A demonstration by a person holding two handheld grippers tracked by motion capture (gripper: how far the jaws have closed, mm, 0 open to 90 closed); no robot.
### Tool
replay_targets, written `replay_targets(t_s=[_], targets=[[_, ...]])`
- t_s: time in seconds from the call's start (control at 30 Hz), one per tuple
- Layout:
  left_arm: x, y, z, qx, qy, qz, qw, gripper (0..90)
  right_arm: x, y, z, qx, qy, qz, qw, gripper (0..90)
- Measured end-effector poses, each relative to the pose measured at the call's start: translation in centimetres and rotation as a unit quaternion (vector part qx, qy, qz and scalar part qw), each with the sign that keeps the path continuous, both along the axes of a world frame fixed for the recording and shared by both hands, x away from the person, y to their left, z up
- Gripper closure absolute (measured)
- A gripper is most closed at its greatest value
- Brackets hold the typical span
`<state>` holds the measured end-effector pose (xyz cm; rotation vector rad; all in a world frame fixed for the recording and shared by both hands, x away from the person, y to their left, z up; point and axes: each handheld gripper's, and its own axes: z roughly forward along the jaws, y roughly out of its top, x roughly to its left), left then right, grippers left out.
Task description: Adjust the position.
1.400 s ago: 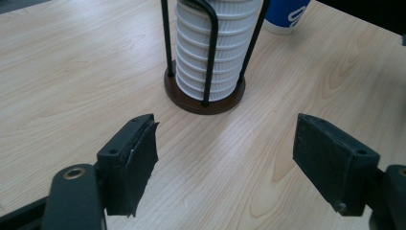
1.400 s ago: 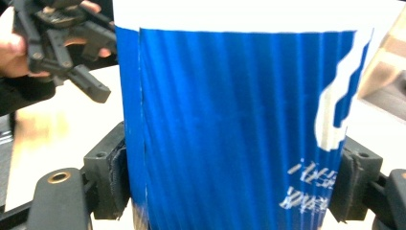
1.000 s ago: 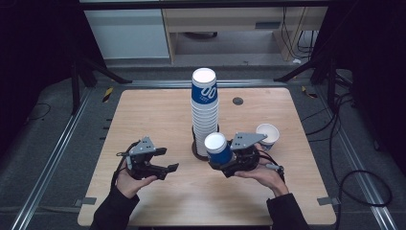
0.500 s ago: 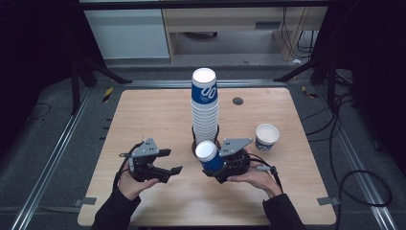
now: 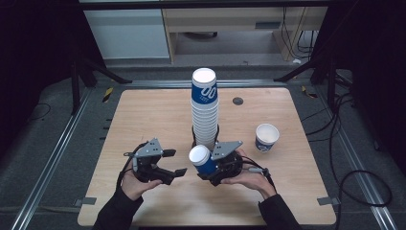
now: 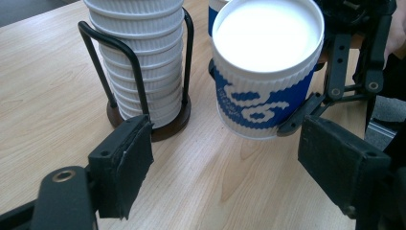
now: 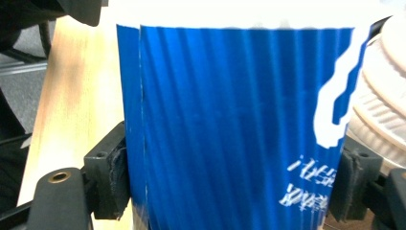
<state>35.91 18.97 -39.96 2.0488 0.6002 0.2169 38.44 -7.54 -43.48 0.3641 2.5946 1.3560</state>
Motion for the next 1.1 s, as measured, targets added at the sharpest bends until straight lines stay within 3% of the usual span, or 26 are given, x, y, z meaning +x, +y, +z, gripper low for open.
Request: replay_targets(t_s=[0.43, 0.9, 1.1], targets=[[-0.1, -1.3, -0.4, 0.011, 0.007, -0.021, 0.9997, 17.5, -0.3, 1.7, -0.6, -0.035, -0.017, 0.017, 0.9991, 20.3], [-0.1, -2.4, -0.8, 0.022, 0.018, -0.036, 0.9989, 18.4, -1.0, 3.3, -1.0, -0.045, -0.020, 0.040, 0.9980, 20.3], [-0.1, -2.7, -1.1, 0.023, 0.026, -0.041, 0.9986, 22.9, -1.2, 3.6, -1.1, -0.047, -0.024, 0.048, 0.9974, 20.3]])
